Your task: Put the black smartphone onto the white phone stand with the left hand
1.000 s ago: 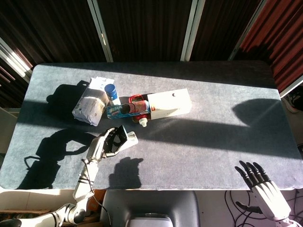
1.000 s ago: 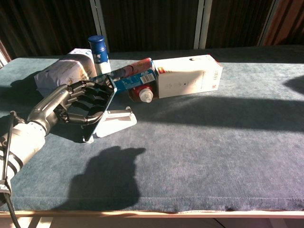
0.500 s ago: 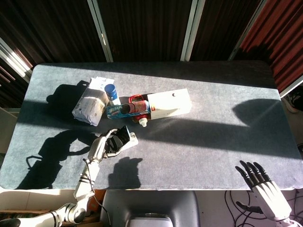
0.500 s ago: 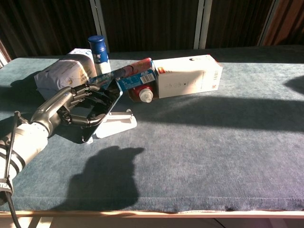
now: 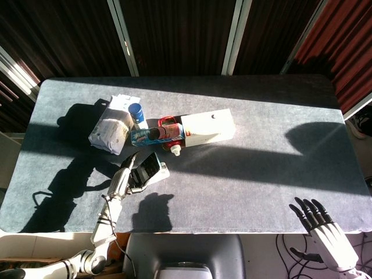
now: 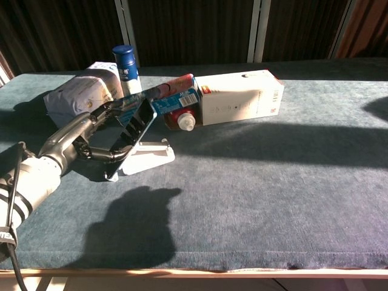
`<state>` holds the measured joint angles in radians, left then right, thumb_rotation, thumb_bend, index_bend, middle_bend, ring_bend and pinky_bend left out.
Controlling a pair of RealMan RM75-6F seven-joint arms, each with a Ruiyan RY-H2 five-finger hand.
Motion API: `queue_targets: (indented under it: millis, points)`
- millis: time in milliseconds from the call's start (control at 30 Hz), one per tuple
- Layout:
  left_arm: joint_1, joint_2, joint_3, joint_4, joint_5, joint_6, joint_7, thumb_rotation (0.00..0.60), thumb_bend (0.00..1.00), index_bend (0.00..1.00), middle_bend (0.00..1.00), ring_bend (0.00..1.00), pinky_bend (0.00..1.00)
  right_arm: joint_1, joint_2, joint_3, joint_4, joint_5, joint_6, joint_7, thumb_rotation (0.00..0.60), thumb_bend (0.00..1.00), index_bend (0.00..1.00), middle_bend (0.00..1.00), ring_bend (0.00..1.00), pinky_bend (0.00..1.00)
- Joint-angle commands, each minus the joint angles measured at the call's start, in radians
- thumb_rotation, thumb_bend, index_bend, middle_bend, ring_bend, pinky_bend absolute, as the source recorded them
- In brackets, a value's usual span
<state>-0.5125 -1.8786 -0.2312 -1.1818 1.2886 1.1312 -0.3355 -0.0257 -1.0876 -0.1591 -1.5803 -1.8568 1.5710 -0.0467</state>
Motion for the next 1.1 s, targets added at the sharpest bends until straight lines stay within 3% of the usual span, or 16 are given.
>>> queue_targets:
  millis: [33,300,533,667,767,900,967,1100]
  points:
    - [0.002,0.007,0.001,-0.003,0.011,0.011,0.001,0.600,0.33,0.00,0.00,0.00,0.02,0.000,0.000,0.000,0.001,0.000,0.001,0.000,0.600,0.25,0.00,0.00,0.00,0.00]
    - [0.039,0.130,0.044,-0.125,0.076,0.055,-0.009,0.600,0.31,0.00,0.00,0.00,0.00,0.000,-0.002,0.000,0.000,-0.001,-0.002,-0.006,0.600,0.25,0.00,0.00,0.00,0.00]
    - [0.146,0.389,0.120,-0.319,0.179,0.179,-0.072,0.600,0.31,0.00,0.00,0.00,0.00,0.000,-0.005,0.001,-0.002,0.001,-0.005,-0.013,0.600,0.25,0.00,0.00,0.00,0.00]
    - [0.239,0.601,0.220,-0.399,0.217,0.227,-0.021,0.600,0.34,0.00,0.00,0.00,0.00,0.000,-0.011,0.002,-0.005,0.005,-0.015,-0.031,0.600,0.25,0.00,0.00,0.00,0.00]
    - [0.298,0.724,0.294,-0.425,0.181,0.216,0.156,0.600,0.36,0.00,0.00,0.00,0.01,0.000,-0.014,0.003,-0.008,0.007,-0.018,-0.039,0.600,0.25,0.00,0.00,0.00,0.00]
    - [0.369,0.753,0.285,-0.477,0.094,0.312,0.419,0.600,0.37,0.00,0.00,0.00,0.00,0.001,-0.021,0.006,-0.008,0.011,-0.024,-0.055,0.600,0.25,0.00,0.00,0.00,0.00]
    - [0.394,0.743,0.276,-0.490,0.133,0.387,0.436,0.600,0.37,0.00,0.00,0.00,0.00,0.000,-0.022,0.005,-0.010,0.009,-0.024,-0.061,0.600,0.25,0.00,0.00,0.00,0.00]
    - [0.404,0.754,0.291,-0.487,0.188,0.395,0.396,0.600,0.37,0.00,0.00,0.00,0.00,-0.004,-0.025,0.003,-0.008,0.005,-0.019,-0.066,0.600,0.25,0.00,0.00,0.00,0.00]
